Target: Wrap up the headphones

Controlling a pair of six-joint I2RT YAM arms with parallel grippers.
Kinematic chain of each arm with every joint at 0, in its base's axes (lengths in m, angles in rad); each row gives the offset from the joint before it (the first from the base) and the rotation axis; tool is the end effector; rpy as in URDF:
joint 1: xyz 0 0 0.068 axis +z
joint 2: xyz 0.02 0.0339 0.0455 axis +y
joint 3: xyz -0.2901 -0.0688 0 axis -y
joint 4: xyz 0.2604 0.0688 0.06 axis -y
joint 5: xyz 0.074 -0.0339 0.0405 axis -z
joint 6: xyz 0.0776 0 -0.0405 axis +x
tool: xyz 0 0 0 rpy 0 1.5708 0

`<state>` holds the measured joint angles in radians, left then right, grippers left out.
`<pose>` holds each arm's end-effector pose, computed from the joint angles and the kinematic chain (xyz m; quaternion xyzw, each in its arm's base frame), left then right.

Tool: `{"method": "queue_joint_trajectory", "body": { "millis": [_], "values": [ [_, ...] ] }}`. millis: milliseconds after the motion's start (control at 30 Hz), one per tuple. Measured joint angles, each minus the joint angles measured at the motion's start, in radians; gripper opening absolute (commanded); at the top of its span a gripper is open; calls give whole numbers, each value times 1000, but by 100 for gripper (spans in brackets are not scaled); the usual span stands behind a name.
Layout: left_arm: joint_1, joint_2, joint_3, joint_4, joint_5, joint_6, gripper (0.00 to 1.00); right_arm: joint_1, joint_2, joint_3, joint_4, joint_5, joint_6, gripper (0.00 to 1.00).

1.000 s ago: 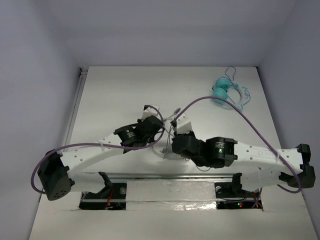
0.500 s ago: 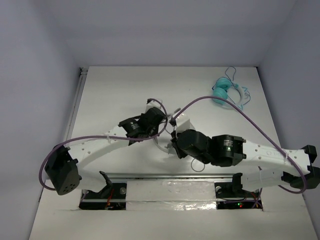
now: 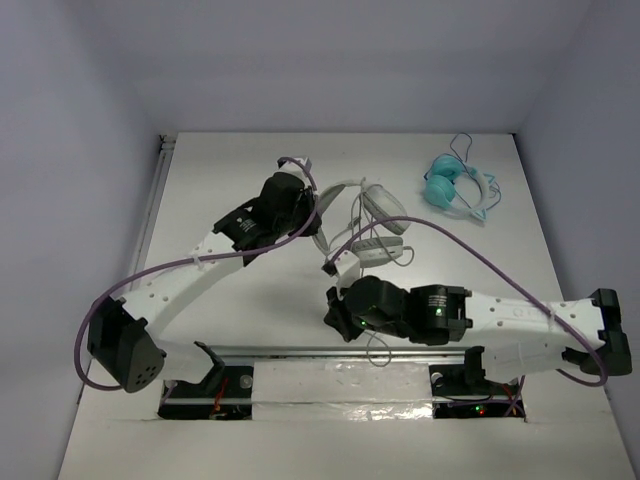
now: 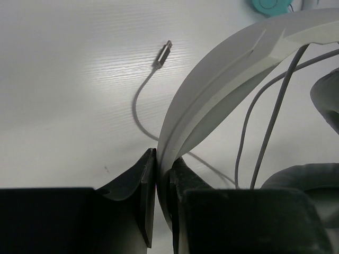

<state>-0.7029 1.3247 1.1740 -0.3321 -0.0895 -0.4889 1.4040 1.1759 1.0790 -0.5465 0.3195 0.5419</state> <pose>0.2714 -0.2208 0.3448 0.0683 0.8524 -0.2585 0.4494 0.0724 0.2834 0.3272 -0.3043 0.8320 0.2849 0.3661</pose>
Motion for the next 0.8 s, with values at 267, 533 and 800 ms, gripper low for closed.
{"method": "queue_joint_trajectory", "body": {
  "millis": [267,533,800],
  "values": [
    [-3,38,-3,11,-33,-5,0,5,86,47,28,-9,2,0],
    [-92,42,-89,51,-80,-12,0,6,109,182,25,44,-11,0],
    [-175,40,-155,40,-118,9,0,6,59,190,-87,162,-19,0]
  ]
}}
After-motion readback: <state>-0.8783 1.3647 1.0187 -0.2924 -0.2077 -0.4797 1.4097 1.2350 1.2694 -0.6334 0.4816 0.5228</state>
